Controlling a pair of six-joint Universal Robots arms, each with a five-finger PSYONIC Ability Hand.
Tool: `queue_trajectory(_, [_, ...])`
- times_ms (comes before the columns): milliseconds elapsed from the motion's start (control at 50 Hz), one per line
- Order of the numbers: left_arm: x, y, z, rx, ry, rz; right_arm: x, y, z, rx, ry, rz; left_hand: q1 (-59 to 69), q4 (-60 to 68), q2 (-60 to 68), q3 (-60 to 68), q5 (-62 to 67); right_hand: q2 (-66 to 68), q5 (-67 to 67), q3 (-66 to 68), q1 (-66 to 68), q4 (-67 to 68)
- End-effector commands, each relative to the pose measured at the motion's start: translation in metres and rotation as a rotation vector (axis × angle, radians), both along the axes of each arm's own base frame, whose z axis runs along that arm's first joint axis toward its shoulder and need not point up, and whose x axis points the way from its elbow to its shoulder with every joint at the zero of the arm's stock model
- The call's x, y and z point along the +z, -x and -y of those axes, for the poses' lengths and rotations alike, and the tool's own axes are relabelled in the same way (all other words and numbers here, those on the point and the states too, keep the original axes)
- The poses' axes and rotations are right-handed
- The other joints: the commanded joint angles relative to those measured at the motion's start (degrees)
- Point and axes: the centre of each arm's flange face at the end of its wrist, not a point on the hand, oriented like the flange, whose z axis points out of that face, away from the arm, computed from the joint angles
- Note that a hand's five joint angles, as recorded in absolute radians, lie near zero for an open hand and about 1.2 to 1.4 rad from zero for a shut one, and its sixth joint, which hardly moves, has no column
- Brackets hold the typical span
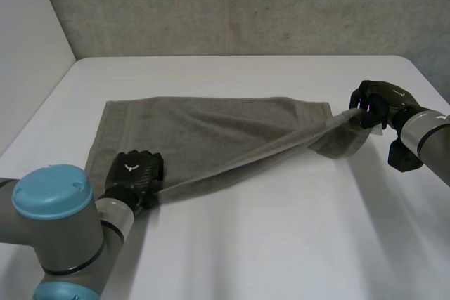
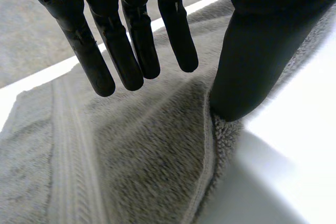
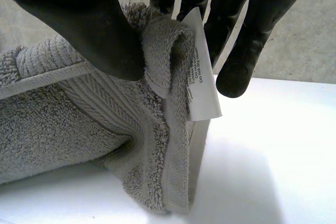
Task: Fold the towel.
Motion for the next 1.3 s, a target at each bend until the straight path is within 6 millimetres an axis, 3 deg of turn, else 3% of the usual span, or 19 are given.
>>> queue_trajectory(20, [-0.002, 0.005, -0.002, -0.064, -0.023, -0.015, 0.002, 0.0, -0.001, 0.001, 0.005, -0.001, 12.7, 12.7, 12.7, 12.7, 12.7, 3.8, 3.5, 3.8, 2.9, 2.8])
queue_trajectory(120, [-0.003, 0.007, 0.0, -0.075, -0.028, -0.018, 0.003, 0.0, -0.003, 0.001, 0.008, -0.002, 33.7, 33.7, 33.7, 33.7, 33.7, 3.8, 3.5, 3.8, 2.9, 2.8])
queue_trajectory(240, [0.006, 0.002, 0.006, -0.053, -0.017, -0.021, 0.016, -0.002, -0.006, 0.031, 0.048, -0.036, 33.8, 33.8, 33.8, 33.7, 33.8, 3.8, 3.5, 3.8, 2.9, 2.8])
queue_trajectory(320, [0.057, -0.018, 0.018, 0.011, 0.103, -0.056, 0.039, -0.006, -0.021, 0.11, 0.12, -0.174, 33.8, 33.8, 33.8, 33.7, 33.8, 3.8, 3.5, 3.8, 2.9, 2.8])
queue_trajectory(380, [0.074, -0.022, 0.018, 0.022, 0.15, -0.064, 0.05, -0.005, -0.027, 0.139, 0.146, -0.229, 33.8, 33.8, 33.8, 33.7, 33.8, 3.8, 3.5, 3.8, 2.9, 2.8])
queue_trajectory(440, [0.128, -0.026, 0.005, 0.009, 0.318, -0.059, 0.086, -0.005, -0.043, 0.212, 0.239, -0.368, 33.8, 33.8, 33.8, 33.7, 33.8, 3.8, 3.5, 3.8, 2.9, 2.8])
queue_trajectory(560, [0.172, -0.033, -0.019, -0.026, 0.443, -0.007, 0.112, -0.004, -0.063, 0.288, 0.256, -0.475, 33.8, 33.8, 33.8, 33.7, 33.8, 3.8, 3.5, 3.8, 2.9, 2.8])
queue_trajectory(660, [0.175, -0.036, -0.031, -0.053, 0.391, 0.018, 0.128, 0.019, -0.081, 0.312, 0.237, -0.671, 33.8, 33.8, 33.8, 33.7, 33.8, 3.8, 3.5, 3.8, 2.9, 2.8])
queue_trajectory(840, [0.164, -0.037, -0.038, -0.069, 0.296, 0.055, 0.145, 0.025, -0.1, 0.318, 0.281, -0.759, 33.8, 33.8, 33.8, 33.7, 33.8, 3.8, 3.5, 3.8, 2.9, 2.8])
queue_trajectory(920, [0.139, -0.034, -0.02, -0.068, 0.215, 0.081, 0.126, 0.025, -0.096, 0.346, 0.223, -0.764, 33.8, 33.8, 33.8, 33.7, 33.8, 3.8, 3.5, 3.8, 2.9, 2.8])
queue_trajectory(980, [0.105, -0.021, 0.01, -0.085, 0.141, 0.116, 0.09, 0.022, -0.085, 0.421, 0.119, -0.787, 33.8, 33.8, 33.8, 33.7, 33.8, 3.8, 3.5, 3.8, 2.9, 2.8])
queue_trajectory(1020, [0.095, -0.016, 0.021, -0.09, 0.13, 0.127, 0.058, 0.016, -0.075, 0.498, 0.038, -0.839, 33.8, 33.8, 33.8, 33.7, 33.8, 3.8, 3.5, 3.8, 2.9, 2.8])
queue_trajectory(1120, [0.086, 0.002, 0.066, -0.091, 0.175, 0.133, 0.033, -0.006, -0.053, 0.531, 0.004, -0.934, 33.8, 33.8, 33.8, 33.7, 33.8, 3.8, 3.5, 3.8, 2.9, 2.8])
queue_trajectory(1160, [0.094, 0.009, 0.082, -0.089, 0.221, 0.126, 0.036, -0.015, -0.04, 0.491, 0.039, -0.96, 33.8, 33.8, 33.8, 33.7, 33.8, 3.8, 3.5, 3.8, 2.9, 2.8])
queue_trajectory(1200, [0.126, 0.019, 0.111, -0.075, 0.349, 0.091, 0.073, -0.029, -0.006, 0.32, 0.221, -0.926, 33.8, 33.8, 33.8, 33.7, 33.8, 3.8, 3.5, 3.8, 2.9, 2.8])
queue_trajectory(1220, [0.126, 0.02, 0.112, -0.075, 0.35, 0.091, 0.073, -0.029, -0.006, 0.319, 0.222, -0.926, 33.8, 33.8, 33.8, 33.7, 33.8, 3.8, 3.5, 3.8, 2.9, 2.8])
queue_trajectory(1240, [0.153, 0.023, 0.123, -0.059, 0.44, 0.048, 0.103, -0.033, 0.01, 0.209, 0.353, -0.846, 33.8, 33.8, 33.8, 33.7, 33.8, 3.8, 3.5, 3.8, 2.9, 2.8])
queue_trajectory(1260, [0.153, 0.023, 0.123, -0.059, 0.441, 0.047, 0.103, -0.033, 0.01, 0.208, 0.354, -0.845, 33.8, 33.8, 33.8, 33.7, 33.8, 3.8, 3.5, 3.8, 2.9, 2.8])
queue_trajectory(1300, [0.212, 0.029, 0.134, -0.036, 0.65, -0.044, 0.165, -0.036, 0.026, 0.033, 0.601, -0.598, 33.8, 33.8, 33.8, 33.7, 33.8, 3.8, 3.5, 3.8, 2.9, 2.8])
